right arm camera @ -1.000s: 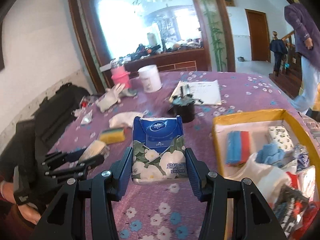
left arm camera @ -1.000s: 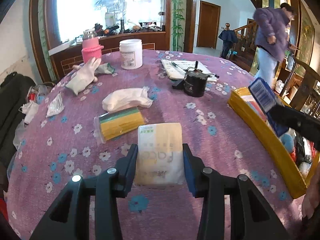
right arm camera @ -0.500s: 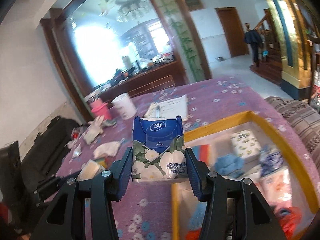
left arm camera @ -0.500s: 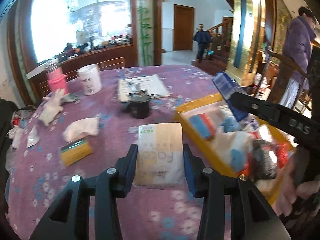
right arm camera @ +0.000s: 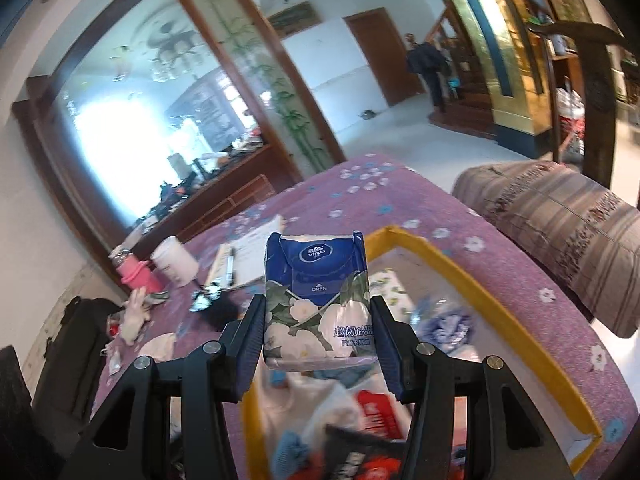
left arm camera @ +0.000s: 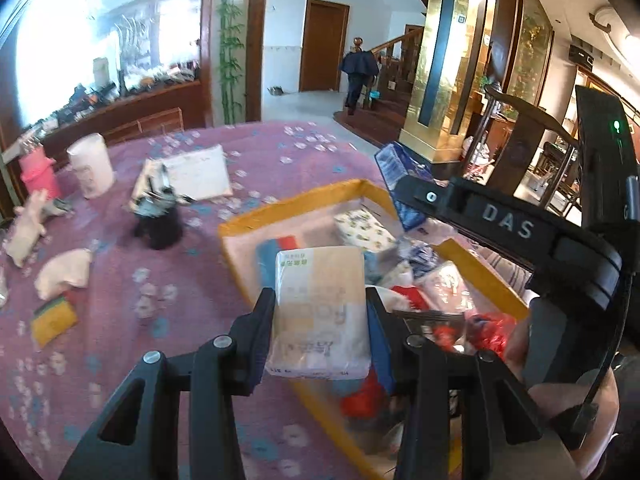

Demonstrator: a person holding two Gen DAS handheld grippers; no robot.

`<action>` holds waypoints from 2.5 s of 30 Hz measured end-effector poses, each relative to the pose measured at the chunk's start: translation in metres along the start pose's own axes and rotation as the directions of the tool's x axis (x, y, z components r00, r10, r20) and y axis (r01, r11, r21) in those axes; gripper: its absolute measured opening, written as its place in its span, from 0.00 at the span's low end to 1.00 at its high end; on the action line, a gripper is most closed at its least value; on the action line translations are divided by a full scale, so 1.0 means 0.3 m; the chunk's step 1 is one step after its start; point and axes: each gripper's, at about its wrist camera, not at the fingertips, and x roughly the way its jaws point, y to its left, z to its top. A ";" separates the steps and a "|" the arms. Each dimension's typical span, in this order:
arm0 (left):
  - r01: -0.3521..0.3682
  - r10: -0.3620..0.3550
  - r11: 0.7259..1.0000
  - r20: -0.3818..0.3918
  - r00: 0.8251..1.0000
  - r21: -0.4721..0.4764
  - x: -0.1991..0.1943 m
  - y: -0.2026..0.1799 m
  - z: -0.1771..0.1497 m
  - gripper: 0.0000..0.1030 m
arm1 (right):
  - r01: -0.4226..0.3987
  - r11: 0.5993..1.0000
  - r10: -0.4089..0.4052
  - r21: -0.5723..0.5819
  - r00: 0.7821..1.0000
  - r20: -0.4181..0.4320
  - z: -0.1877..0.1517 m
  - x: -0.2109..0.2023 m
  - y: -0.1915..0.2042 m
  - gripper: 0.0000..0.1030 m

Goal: Organize soft objects
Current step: 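Carry the white tissue pack with the left gripper while the right carries the blue pack to the tray, then open both grippers to release the tissue packs into the tray, then move both grippers back to the table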

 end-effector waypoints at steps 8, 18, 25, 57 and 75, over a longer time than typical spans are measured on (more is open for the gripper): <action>0.021 -0.021 1.000 -0.074 0.997 -0.003 0.128 -0.058 -0.044 0.41 | 0.153 0.988 -0.153 -0.004 0.986 -0.066 -0.001 0.068 -0.067 0.53; 0.023 -0.022 1.000 -0.096 0.995 0.002 0.163 -0.061 -0.063 0.41 | 0.221 0.975 -0.221 -0.018 0.966 -0.134 -0.029 0.129 -0.091 0.53; 0.019 -0.018 1.000 -0.103 0.994 0.007 0.174 -0.059 -0.066 0.41 | 0.234 0.972 -0.236 -0.033 0.958 -0.162 -0.040 0.153 -0.084 0.53; -0.143 0.144 0.988 0.009 0.990 -0.055 -0.213 0.298 -0.152 0.78 | -0.024 0.992 0.026 -0.122 1.000 0.015 -0.038 0.011 0.127 0.72; -0.596 0.642 0.506 -0.189 0.743 -0.623 -0.372 1.249 -0.391 0.79 | -0.334 0.859 0.042 -0.388 0.802 -0.596 -0.359 0.856 1.133 0.74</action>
